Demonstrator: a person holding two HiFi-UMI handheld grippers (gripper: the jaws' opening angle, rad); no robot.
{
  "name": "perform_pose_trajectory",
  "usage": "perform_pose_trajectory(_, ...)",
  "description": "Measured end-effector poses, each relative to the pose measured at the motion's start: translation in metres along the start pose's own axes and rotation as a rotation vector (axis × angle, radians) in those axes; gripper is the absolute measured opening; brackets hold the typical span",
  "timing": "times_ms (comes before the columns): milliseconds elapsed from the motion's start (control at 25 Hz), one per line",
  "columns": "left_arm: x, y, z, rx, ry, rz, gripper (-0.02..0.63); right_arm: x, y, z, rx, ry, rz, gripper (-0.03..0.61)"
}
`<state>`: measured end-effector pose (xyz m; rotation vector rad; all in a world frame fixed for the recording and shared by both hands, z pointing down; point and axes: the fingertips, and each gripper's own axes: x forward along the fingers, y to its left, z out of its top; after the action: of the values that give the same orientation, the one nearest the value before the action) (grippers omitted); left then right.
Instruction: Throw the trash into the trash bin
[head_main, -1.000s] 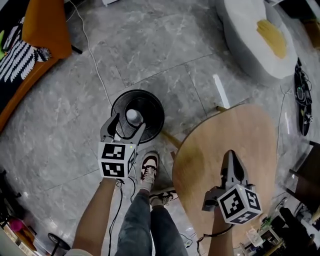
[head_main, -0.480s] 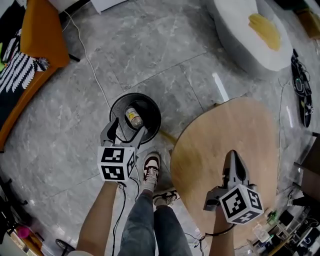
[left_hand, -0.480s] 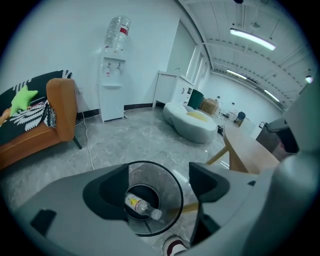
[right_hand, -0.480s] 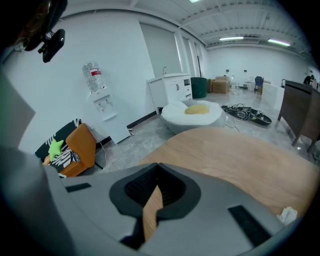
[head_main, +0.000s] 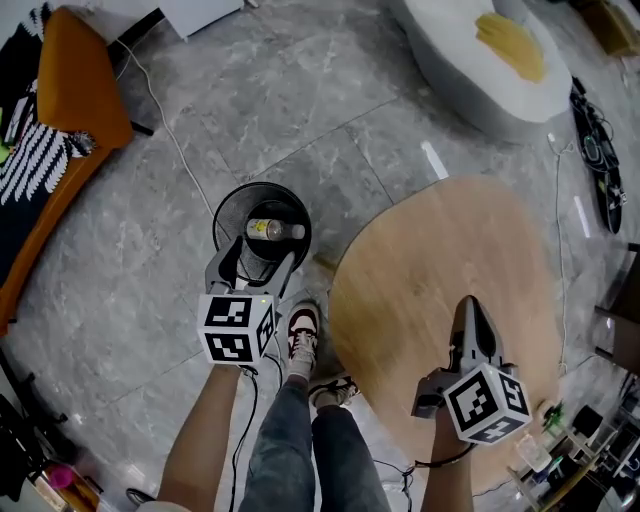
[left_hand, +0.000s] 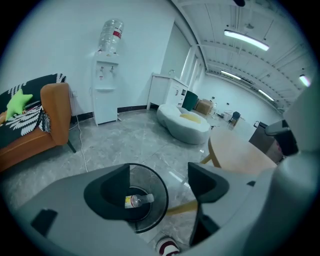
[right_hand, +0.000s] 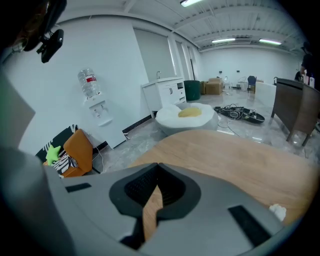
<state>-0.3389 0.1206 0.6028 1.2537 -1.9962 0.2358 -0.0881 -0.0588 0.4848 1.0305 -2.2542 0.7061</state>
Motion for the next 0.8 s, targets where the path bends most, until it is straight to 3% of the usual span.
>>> perform_pose_trajectory(320,-0.024,-0.061,0.025,0.096,0.025,-0.108,0.359,-0.054,-0.033,0.013,0.071,-0.039,-0.068,0.002)
perform_pose_trajectory(800,-0.048,-0.227,0.073,0.29,0.023,-0.347,0.353,-0.167,-0.14,0.013,0.278,-0.132,-0.268,0.002)
